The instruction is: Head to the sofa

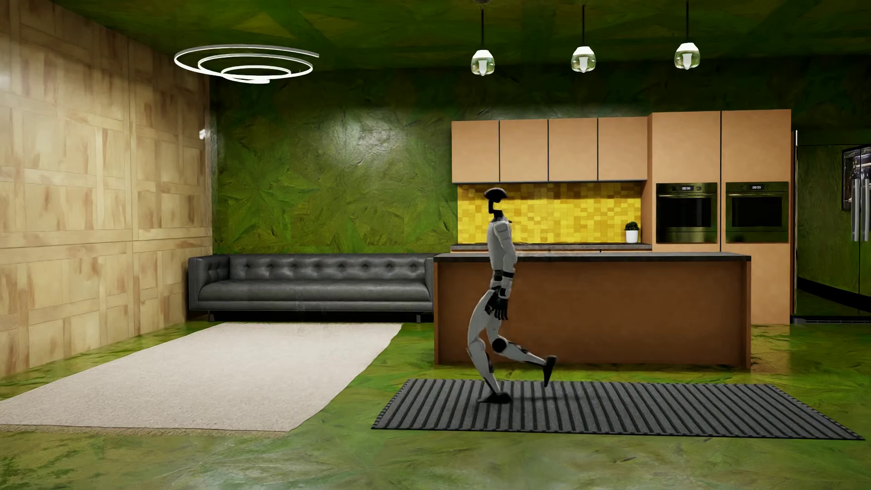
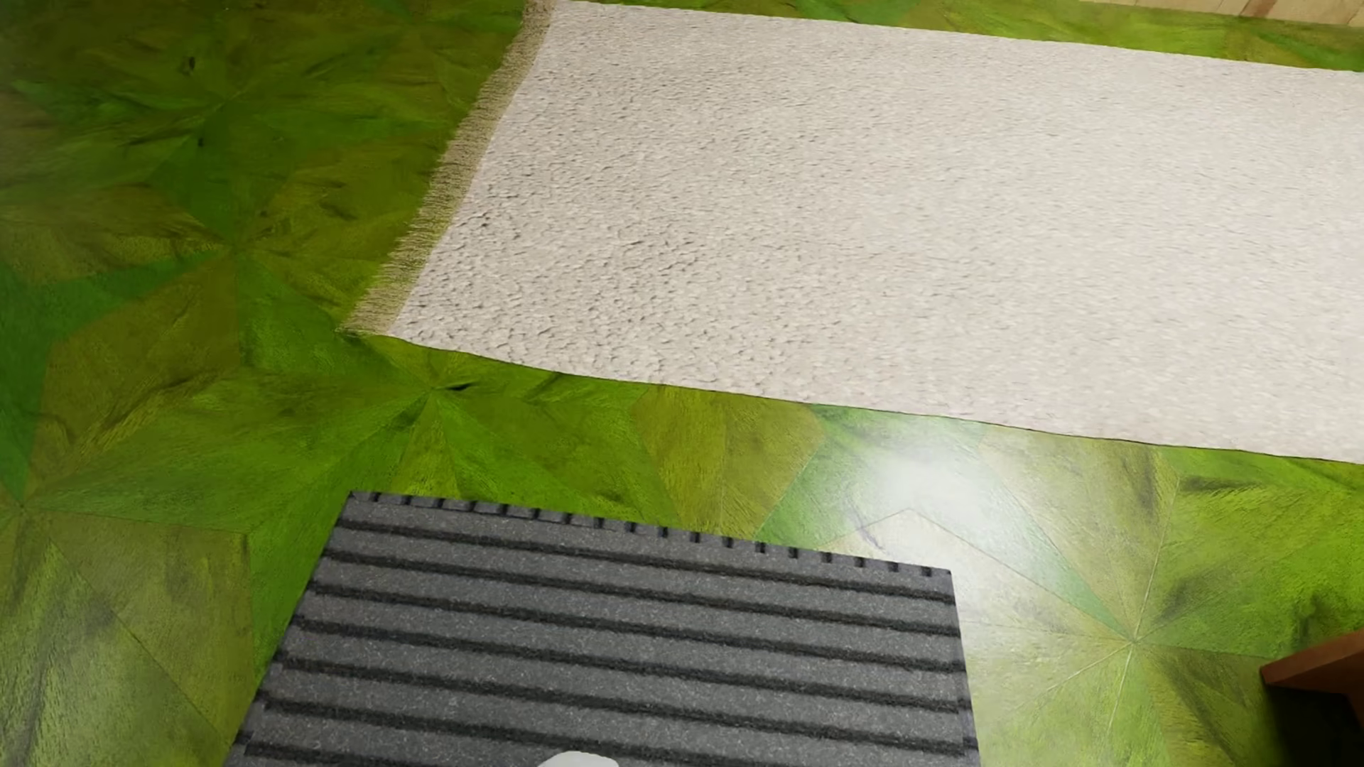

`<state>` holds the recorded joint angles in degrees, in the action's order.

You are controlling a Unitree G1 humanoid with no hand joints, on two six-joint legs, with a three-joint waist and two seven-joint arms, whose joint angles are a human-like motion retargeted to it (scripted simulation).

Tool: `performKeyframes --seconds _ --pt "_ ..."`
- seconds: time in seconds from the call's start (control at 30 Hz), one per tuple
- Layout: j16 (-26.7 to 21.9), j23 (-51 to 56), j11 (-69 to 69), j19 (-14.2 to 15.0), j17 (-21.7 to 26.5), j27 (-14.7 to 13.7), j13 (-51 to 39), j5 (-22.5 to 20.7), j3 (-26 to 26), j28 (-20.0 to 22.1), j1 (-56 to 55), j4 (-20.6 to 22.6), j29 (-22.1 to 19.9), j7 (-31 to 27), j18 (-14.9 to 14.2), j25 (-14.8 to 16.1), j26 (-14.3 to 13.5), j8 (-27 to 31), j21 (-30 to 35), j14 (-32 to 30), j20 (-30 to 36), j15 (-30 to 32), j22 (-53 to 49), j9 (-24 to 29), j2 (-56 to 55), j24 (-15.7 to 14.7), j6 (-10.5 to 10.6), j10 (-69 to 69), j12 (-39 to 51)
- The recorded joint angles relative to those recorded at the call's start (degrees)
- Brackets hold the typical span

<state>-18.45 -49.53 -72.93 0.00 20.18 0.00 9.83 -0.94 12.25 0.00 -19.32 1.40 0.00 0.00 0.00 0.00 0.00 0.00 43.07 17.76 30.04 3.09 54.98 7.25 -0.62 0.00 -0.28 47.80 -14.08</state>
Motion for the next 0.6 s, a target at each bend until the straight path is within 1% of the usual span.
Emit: performKeyframes --seconds 0.03,0.07,0.1,0.13,0.17,0.2,0.23,0.27,0.3,0.33,0.37,0.4,0.43,0.47,0.5,0.53,0.57,0.6 --pt "0.24 -0.54 -3.98 0.0 -0.47 0.0 1.42 -1.61 -4.65 0.0 4.66 -0.02 0.0 0.0 0.0 0.0 0.0 0.0 -2.9 0.15 -1.09 -0.17 -2.46 0.69 -5.87 0.0 1.23 -3.04 0.92" --pt "-0.1 0.53 -2.45 0.0 0.17 0.0 3.24 -2.37 -8.35 0.0 9.2 -0.12 0.0 0.0 0.0 0.0 0.0 0.0 -4.13 0.48 -0.6 0.08 -4.99 0.66 -11.73 0.0 2.16 -6.45 1.98" --pt "-0.16 -0.29 4.99 0.0 0.25 0.0 4.42 -3.54 -11.86 0.0 15.4 -0.77 0.0 0.0 0.0 0.0 0.0 0.0 -4.61 0.9 -2.15 3.64 -6.69 0.89 -15.47 0.0 3.22 -10.6 2.22" --pt "-0.94 -1.03 15.81 0.0 1.06 0.0 4.94 -4.35 -14.53 0.0 21.32 -1.37 0.0 0.0 0.0 0.0 0.0 0.0 -1.34 1.25 -2.65 9.45 -9.76 1.49 -17.73 0.0 3.92 -14.41 2.65" --pt "-1.29 -0.91 26.47 0.0 1.41 0.0 5.84 -4.14 -17.12 0.0 25.02 -2.0 0.0 0.0 0.0 0.0 0.0 0.0 -1.4 2.6 -3.55 12.51 -11.37 1.23 -20.68 0.0 4.42 -16.14 3.53" --pt "-1.97 -0.42 36.68 0.0 1.71 0.0 6.99 -3.97 -19.16 0.0 28.64 -2.2 0.0 0.0 0.0 0.0 0.0 0.0 -1.67 4.86 -3.71 8.8 -12.97 0.74 -22.69 0.0 4.47 -18.04 4.71" --pt "-2.46 -1.12 44.55 0.0 1.69 0.0 7.8 -3.98 -19.75 0.0 31.89 -1.98 0.0 0.0 0.0 0.0 0.0 0.0 -2.51 7.45 -3.93 -4.08 -13.37 0.15 -23.99 0.0 4.49 -19.1 6.34" --pt "-2.89 -2.2 47.51 0.0 1.45 0.0 8.18 -4.08 -20.35 0.0 35.05 -2.06 0.0 0.0 0.0 0.0 0.0 0.0 -1.29 9.45 -4.15 -17.25 -13.88 -0.48 -24.8 0.0 4.7 -19.44 7.33" --pt "-2.53 -2.6 46.79 0.0 1.47 0.0 8.42 -3.43 -22.12 0.0 36.53 -2.23 0.0 0.0 0.0 0.0 0.0 0.0 -0.12 10.35 -5.62 -20.16 -13.27 -0.67 -26.14 0.0 4.8 -18.56 7.79" --pt "-2.23 -3.27 45.64 0.0 1.2 0.0 8.65 -4.36 -23.22 0.0 38.4 -2.98 0.0 0.0 0.0 0.0 0.0 0.0 0.68 9.05 -6.17 -9.89 -12.2 -0.24 -27.18 0.0 5.47 -16.75 7.8" --pt "-1.33 -3.36 41.02 0.0 1.18 0.0 8.96 -5.17 -23.82 0.0 38.89 -4.08 0.0 0.0 0.0 0.0 0.0 0.0 0.85 4.19 -7.15 3.75 -10.69 -0.55 -29.71 0.0 6.67 -14.03 7.33" --pt "-0.08 -4.24 36.03 0.0 1.04 0.0 8.56 -6.75 -24.27 0.0 38.48 -6.08 0.0 0.0 0.0 0.0 0.0 0.0 1.68 -4.45 -7.77 10.18 -8.77 -0.23 -29.79 0.0 8.44 -8.22 5.8" --pt "0.82 -4.88 33.86 0.0 1.16 0.0 8.51 -8.49 -22.91 0.0 36.45 -7.37 0.0 0.0 0.0 0.0 0.0 0.0 1.96 -16.09 -6.71 10.07 -6.65 -0.33 -26.79 0.0 9.31 1.31 3.95" --pt "1.19 -5.09 32.42 0.0 0.66 0.0 8.53 -10.28 -21.13 0.0 30.71 -8.07 0.0 0.0 0.0 0.0 0.0 0.0 0.13 -23.37 -5.84 9.05 -5.77 -0.82 -24.22 0.0 9.26 13.13 2.19" --pt "1.12 -3.49 32.99 0.0 1.13 0.0 7.69 -11.63 -19.16 0.0 25.43 -9.3 0.0 0.0 0.0 0.0 0.0 0.0 0.27 -18.98 -3.18 6.14 -4.97 -0.1 -19.6 0.0 9.69 24.7 1.15" --pt "1.07 -2.61 34.8 0.0 1.21 0.0 6.51 -11.55 -16.18 0.0 20.29 -9.73 0.0 0.0 0.0 0.0 0.0 0.0 -0.25 -9.46 -2.01 1.87 -4.76 0.52 -13.83 0.0 9.21 31.26 0.0" --pt "0.6 -1.43 37.13 0.0 1.4 0.0 4.64 -10.57 -12.58 0.0 14.98 -8.93 0.0 0.0 0.0 0.0 0.0 0.0 0.5 -3.05 -1.09 -2.04 -3.8 0.72 -8.38 0.0 7.43 33.23 -0.91" --pt "0.55 -0.69 39.17 0.0 1.38 0.0 2.52 -9.79 -8.77 0.0 9.8 -8.69 0.0 0.0 0.0 0.0 0.0 0.0 0.08 -0.12 -2.16 -6.23 -2.73 -0.02 -4.23 0.0 5.87 30.11 -2.22"
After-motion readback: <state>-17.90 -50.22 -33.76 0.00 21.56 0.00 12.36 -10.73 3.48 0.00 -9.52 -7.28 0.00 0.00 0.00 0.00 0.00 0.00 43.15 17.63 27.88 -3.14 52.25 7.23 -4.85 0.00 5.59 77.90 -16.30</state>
